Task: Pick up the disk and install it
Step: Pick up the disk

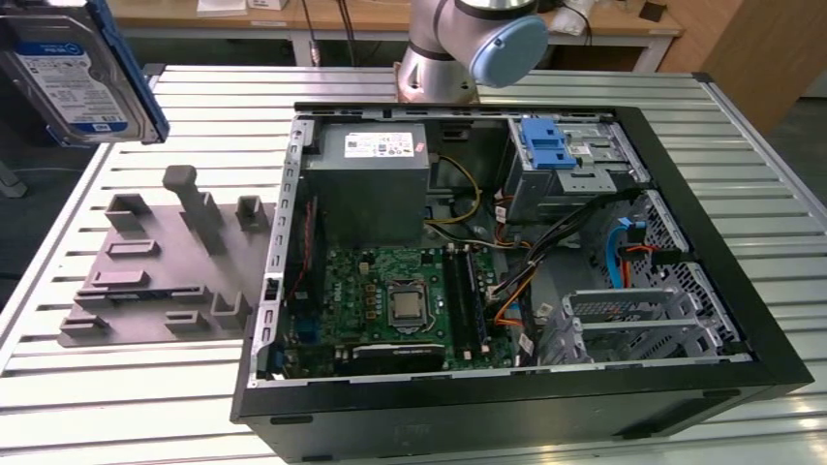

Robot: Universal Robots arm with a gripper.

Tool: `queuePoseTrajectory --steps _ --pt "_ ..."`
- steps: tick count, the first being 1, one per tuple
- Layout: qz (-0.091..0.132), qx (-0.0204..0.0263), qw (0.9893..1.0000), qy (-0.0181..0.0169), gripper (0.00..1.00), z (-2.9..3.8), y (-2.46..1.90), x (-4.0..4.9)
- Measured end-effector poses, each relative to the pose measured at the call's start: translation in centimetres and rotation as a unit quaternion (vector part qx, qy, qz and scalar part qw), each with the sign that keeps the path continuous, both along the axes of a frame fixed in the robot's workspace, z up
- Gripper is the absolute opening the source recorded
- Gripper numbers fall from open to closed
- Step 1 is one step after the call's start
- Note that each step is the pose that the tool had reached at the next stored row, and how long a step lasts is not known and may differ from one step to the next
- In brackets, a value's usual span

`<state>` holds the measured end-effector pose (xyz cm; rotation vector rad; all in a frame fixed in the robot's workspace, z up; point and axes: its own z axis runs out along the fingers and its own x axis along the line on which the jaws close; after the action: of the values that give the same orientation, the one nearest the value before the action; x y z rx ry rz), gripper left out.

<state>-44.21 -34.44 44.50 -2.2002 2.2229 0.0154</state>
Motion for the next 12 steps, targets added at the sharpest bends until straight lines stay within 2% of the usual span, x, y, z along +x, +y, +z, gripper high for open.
queuePoseTrajectory --steps 4,12 --pt "0.000 0.0011 1.0000 0.0000 0.36 0.10 -0.49 0.00" --pt "0.000 0.0012 1.0000 0.0004 0.36 1.39 -0.50 0.00"
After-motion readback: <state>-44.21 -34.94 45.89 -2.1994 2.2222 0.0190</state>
